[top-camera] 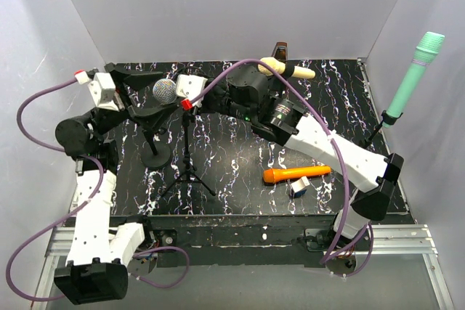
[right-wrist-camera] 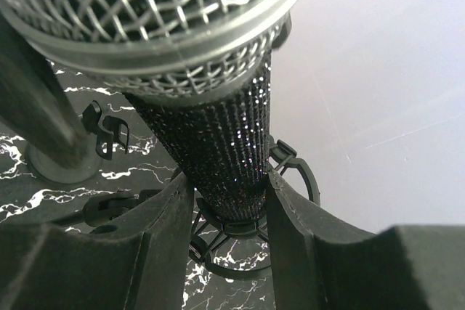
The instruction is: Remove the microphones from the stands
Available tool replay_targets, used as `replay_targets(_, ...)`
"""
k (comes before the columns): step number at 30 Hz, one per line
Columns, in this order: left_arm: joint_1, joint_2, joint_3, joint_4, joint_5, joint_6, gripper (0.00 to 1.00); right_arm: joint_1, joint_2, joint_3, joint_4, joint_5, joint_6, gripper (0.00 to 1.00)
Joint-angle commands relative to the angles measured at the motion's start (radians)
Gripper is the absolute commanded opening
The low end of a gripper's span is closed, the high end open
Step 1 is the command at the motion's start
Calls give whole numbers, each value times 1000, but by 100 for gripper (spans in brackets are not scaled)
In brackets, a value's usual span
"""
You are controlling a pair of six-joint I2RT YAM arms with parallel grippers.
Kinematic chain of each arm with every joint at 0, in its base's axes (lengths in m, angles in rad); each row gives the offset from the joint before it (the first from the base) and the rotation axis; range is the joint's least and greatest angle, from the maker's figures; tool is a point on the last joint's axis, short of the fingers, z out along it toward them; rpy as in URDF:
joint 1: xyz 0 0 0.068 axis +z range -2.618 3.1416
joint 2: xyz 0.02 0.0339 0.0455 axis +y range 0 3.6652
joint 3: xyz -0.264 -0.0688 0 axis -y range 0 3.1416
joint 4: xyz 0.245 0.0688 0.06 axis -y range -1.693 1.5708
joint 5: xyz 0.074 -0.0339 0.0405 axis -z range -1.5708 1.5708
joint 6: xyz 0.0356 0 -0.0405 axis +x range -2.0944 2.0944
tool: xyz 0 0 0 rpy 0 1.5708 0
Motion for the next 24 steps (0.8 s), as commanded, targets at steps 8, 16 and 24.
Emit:
replay_targets(8, -57, 1, 13, 166, 115, -75, 60, 9, 6, -18, 40, 19, 23, 1)
replay_targets(16, -64, -14, 56, 192, 111, -107, 27, 9, 25, -47, 60, 19, 36, 15)
replay_targets(24, -62, -62, 9, 214, 115, -130, 0, 3, -21, -127, 98, 88, 55, 61)
